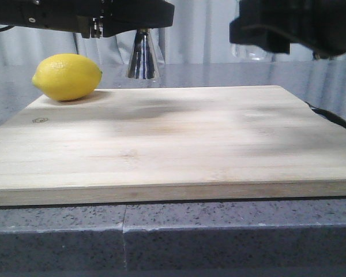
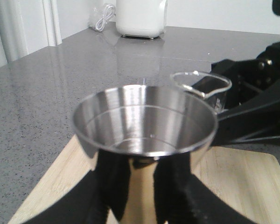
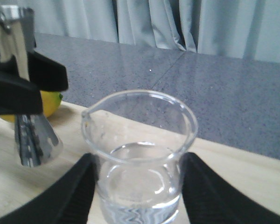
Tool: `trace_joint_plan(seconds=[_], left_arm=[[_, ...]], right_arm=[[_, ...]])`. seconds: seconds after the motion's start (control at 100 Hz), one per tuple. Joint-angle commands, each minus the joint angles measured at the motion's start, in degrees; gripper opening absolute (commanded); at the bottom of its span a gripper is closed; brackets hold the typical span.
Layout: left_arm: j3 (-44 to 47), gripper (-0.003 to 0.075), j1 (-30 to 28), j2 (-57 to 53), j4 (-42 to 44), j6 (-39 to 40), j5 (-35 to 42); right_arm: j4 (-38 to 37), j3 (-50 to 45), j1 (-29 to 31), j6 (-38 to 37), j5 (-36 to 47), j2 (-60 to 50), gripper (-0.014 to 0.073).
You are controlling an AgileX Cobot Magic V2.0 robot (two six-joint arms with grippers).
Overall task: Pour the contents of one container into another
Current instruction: 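Lift the beaker with the right gripper and bring it over the jigger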
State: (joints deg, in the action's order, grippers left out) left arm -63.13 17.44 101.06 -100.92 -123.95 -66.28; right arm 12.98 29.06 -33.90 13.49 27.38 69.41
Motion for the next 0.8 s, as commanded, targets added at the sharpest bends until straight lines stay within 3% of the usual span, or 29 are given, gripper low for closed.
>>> trace_joint_plan(seconds=[0.0,0.35,0.56,0.79], left_arm=[[-1.62,0.0179,0.47,-2.90,-5.09,0.54,-5.71],[-1.62,0.0179,0.47,-2.90,-5.09,0.54,-5.71],[-1.62,0.0179,0.47,-2.90,-5.09,0.54,-5.71],[-1.62,0.0179,0.47,-2.90,-5.09,0.54,-5.71]], right_arm=[[-0.56,6.66,0.34,3.14,-3.08,-3.06,0.0311],[-3.70,32.46,0.34,10.59,-36.45,-1.30,0.0311],[-12.00,45.32,0.34,10.59,-50.19,3.65,0.0311],[-19.96,55.11,0.10,11.63,-60.00,8.72,0.0311]])
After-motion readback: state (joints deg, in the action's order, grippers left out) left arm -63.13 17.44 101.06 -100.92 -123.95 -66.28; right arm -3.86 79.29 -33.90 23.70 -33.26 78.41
